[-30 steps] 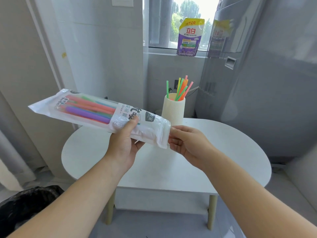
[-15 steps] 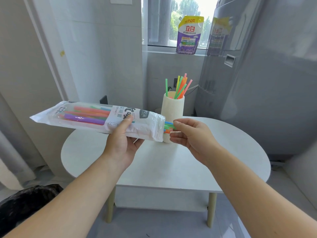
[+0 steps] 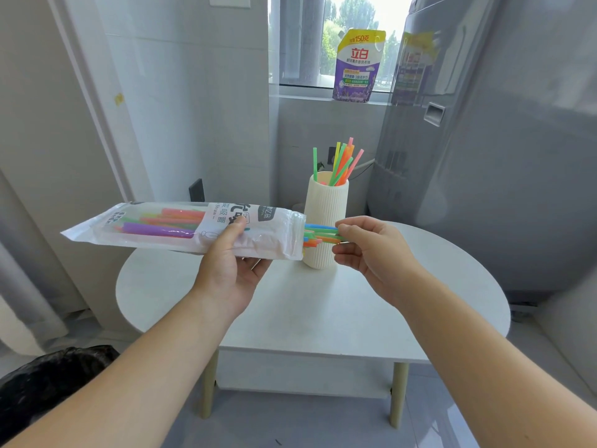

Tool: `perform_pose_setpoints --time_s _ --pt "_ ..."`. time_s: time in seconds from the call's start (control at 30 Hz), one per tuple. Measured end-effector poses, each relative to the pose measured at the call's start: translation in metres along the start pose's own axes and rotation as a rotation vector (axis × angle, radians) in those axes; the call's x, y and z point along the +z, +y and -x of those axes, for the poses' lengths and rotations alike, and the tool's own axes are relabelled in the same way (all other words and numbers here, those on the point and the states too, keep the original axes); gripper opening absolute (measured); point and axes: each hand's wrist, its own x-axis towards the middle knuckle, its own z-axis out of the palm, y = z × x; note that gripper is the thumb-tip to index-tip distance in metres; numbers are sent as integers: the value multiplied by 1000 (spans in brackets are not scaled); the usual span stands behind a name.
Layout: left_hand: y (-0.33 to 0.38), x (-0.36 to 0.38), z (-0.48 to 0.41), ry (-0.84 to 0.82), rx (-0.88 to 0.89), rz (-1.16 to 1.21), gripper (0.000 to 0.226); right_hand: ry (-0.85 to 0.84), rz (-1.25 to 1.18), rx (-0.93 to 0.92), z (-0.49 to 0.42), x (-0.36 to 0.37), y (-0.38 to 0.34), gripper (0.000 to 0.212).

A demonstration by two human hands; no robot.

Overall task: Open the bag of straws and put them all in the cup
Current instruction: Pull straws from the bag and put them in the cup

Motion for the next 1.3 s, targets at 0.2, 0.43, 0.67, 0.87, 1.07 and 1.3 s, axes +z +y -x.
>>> perform_pose_setpoints --time_s 0.2,0.43,0.67,0.87,1.07,1.3 --pt "0 1 0 17 -15 1 16 4 91 -17 1 0 0 7" --pt "3 -1 -1 53 -33 38 11 31 11 -24 -3 -10 -2 12" --pt "4 0 0 72 -43 112 23 -53 -188 34 0 -4 5 57" --pt "5 0 0 72 -27 123 24 -57 -301 110 1 5 13 68" --pt "6 0 1 59 -22 106 29 -29 -323 68 -1 5 9 35" --pt "3 4 3 34 -38 114 23 -70 -715 175 7 19 9 38"
